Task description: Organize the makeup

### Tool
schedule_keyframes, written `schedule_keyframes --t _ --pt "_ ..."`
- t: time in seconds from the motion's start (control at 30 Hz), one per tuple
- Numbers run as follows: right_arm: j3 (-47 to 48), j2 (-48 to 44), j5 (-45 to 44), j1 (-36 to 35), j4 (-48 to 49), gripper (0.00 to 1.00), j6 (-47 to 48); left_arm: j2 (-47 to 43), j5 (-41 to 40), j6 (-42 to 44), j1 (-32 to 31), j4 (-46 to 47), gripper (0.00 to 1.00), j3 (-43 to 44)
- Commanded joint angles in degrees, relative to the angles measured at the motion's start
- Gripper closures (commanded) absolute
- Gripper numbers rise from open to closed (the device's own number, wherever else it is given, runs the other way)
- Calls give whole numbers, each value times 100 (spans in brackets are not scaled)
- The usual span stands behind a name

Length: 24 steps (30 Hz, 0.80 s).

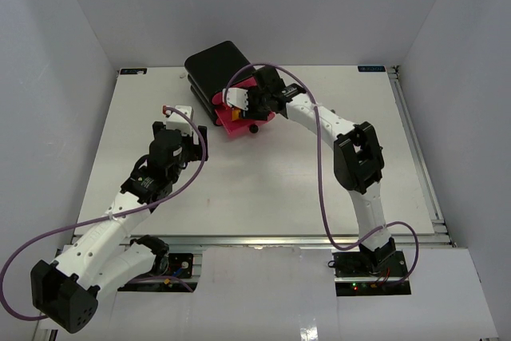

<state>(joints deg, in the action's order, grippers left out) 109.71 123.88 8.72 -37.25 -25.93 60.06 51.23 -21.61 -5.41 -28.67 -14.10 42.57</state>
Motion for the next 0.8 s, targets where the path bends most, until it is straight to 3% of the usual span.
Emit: schedule_keyframes --t 0.0,0.17,0.37,0.43,0.5,0.67,0.77 --pt "-304 -1356 983 181 117 41 -980 39 146 -118 122 143 2 -58" --pt "-1812 -2674 2794 726 -18 38 -1987 250 686 -355 463 154 4 1" --pt "-3977 -4551 4229 1665 -26 33 -2165 1397 2344 -842 1544 171 11 415" --pt "-4795 -5145 4905 1966 -54 29 -2071 1784 2946 -860 1787 145 8 607" --pt "-5354 -5548 5208 2216 -22 26 -1999 2210 3100 -787 1902 114 2 821" --pt "-6813 -6475 5803 2896 1149 11 -2588 3383 2434 -352 1993 -48 2 1586" --pt "-6916 -6611 6122 3202 1196 6 -2655 4087 2300 -71 2135 -131 2 2097"
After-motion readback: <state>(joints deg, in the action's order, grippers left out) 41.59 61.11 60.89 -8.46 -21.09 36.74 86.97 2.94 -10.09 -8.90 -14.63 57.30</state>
